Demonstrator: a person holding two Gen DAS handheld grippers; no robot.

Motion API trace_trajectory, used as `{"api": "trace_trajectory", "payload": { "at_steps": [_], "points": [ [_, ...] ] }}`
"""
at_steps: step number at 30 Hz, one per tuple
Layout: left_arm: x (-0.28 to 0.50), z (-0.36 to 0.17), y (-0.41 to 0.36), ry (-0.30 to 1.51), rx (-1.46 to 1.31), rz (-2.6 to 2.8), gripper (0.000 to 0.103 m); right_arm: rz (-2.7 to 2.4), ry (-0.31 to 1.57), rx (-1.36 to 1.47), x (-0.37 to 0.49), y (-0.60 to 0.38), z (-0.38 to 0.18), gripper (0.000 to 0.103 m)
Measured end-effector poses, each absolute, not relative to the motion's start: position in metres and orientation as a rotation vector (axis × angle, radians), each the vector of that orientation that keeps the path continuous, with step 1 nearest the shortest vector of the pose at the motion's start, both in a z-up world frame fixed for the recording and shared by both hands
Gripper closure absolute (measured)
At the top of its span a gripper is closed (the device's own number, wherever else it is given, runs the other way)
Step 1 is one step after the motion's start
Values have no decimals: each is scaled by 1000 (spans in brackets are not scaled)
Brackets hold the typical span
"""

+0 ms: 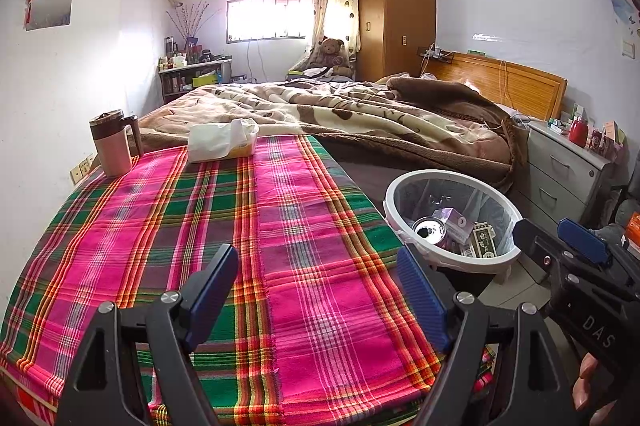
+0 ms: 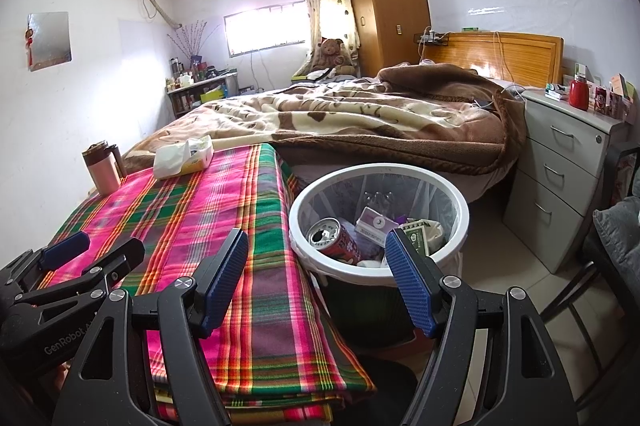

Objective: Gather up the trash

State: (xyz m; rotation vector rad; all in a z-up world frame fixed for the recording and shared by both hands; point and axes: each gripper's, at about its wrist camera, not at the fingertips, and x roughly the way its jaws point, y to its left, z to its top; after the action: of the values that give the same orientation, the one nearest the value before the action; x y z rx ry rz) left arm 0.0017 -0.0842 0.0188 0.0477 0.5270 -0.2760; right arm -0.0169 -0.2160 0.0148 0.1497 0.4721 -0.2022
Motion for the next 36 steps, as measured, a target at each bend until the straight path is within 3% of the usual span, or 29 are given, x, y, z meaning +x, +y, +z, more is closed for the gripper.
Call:
{"api": "trace_trajectory", "payload": {
  "at_steps": [36],
  "points": [
    [1, 20, -79, 523, 43, -268, 20, -201, 472, 150, -17, -215, 14, 30]
  ]
}}
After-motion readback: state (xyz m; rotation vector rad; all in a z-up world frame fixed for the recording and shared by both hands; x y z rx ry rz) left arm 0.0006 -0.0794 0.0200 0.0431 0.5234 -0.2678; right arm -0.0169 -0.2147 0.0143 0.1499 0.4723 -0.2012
